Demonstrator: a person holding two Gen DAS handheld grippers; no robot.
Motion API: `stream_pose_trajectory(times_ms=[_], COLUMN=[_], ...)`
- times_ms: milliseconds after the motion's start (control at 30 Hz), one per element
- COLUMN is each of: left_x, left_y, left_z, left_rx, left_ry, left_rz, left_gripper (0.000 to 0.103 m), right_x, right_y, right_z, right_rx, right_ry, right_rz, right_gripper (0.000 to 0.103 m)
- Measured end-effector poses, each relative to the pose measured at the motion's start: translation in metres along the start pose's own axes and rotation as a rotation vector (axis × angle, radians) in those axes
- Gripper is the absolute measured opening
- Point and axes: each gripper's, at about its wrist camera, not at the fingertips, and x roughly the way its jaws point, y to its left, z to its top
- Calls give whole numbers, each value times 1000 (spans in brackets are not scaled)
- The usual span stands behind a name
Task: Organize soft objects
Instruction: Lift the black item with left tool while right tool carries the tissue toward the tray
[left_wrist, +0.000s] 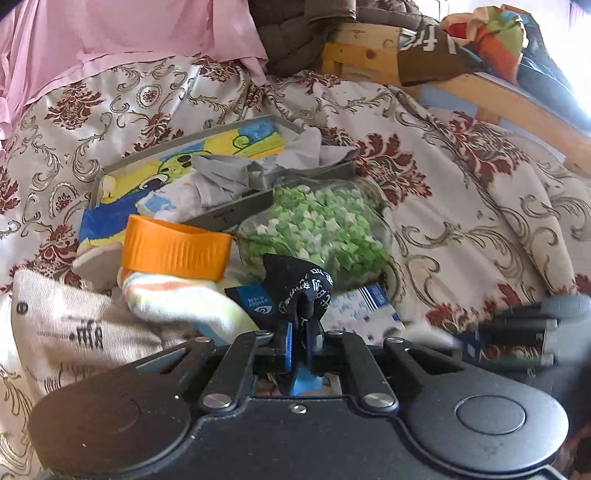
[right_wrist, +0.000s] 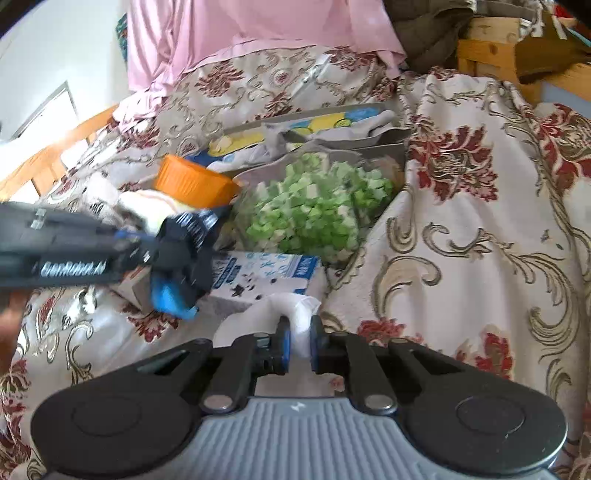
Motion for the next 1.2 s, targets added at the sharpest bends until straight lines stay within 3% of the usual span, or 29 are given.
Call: stream_pose_trajectory(times_ms=[200,367,533,800,967,1200], left_x=[-7,-13,-30,-44,-46,-32], left_y=[-8,-15,-20,-16,-4,17], left_z=[-11,-18,-15,6,27,78], left_rx=[6,27,18,-10,-34,-63], left_ry=[8,4,-100,-217,-277,-371], left_rz=[-22,-39,-28,26,53,113], left_gripper=[7,7,7,7,7,7], right_x=[-8,-20,-32,-38,-21,17], right_y=[-11,-11,-8,0,0,-26], right_z=[5,9,13,24,55,92], right_rx=[39,49,33,-28,-44,62], right_ry=[-68,-192,-329,-465,-582,-581], right_rz=[-12,-9,-1,-5,-18,4], right_gripper=[10,10,10,10,11,11])
